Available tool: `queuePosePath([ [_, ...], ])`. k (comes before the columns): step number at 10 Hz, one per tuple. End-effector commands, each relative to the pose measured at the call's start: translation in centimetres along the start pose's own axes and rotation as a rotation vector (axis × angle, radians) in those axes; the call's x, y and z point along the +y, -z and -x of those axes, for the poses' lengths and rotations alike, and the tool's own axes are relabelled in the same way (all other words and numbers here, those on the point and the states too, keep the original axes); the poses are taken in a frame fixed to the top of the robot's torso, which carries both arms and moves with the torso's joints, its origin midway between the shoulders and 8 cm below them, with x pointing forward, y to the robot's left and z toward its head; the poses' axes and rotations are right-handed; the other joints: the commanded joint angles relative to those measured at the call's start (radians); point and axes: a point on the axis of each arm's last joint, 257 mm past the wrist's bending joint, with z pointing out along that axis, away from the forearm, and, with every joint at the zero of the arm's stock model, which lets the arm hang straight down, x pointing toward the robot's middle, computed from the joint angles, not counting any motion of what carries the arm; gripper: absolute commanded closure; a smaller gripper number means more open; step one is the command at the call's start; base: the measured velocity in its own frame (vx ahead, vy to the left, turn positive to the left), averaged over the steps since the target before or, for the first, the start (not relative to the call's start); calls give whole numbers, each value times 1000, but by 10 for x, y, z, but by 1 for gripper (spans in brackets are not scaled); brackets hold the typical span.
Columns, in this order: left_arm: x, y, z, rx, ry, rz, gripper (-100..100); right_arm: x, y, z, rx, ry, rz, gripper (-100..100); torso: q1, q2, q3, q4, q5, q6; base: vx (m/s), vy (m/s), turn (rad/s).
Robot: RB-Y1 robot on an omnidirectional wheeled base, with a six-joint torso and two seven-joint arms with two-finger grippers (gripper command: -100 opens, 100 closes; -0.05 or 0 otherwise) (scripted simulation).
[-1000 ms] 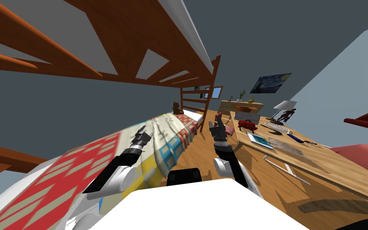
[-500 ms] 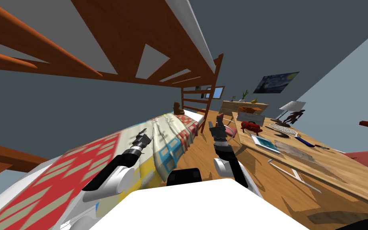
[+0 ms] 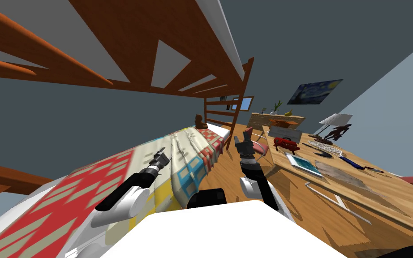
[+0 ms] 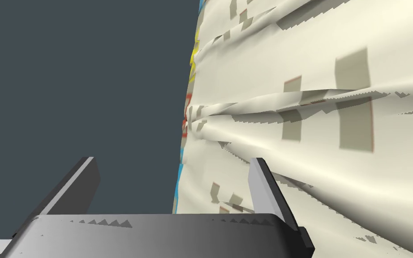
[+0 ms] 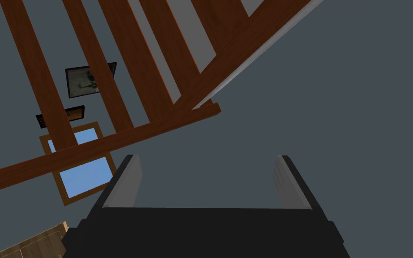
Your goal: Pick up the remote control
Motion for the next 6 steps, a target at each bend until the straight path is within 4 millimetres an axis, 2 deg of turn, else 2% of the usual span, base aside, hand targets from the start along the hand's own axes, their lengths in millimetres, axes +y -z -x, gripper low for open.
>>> queuePosePath([
  [1,11,0,8,-19,23,47,-100,0,0,0,0,0,0,0,0,0,0,0,0,0,56,-9,51],
  [6,43,4,24,-67,45,174,-100,0,0,0,0,0,0,0,0,-2,-1,0,0,0,59,-8,26],
])
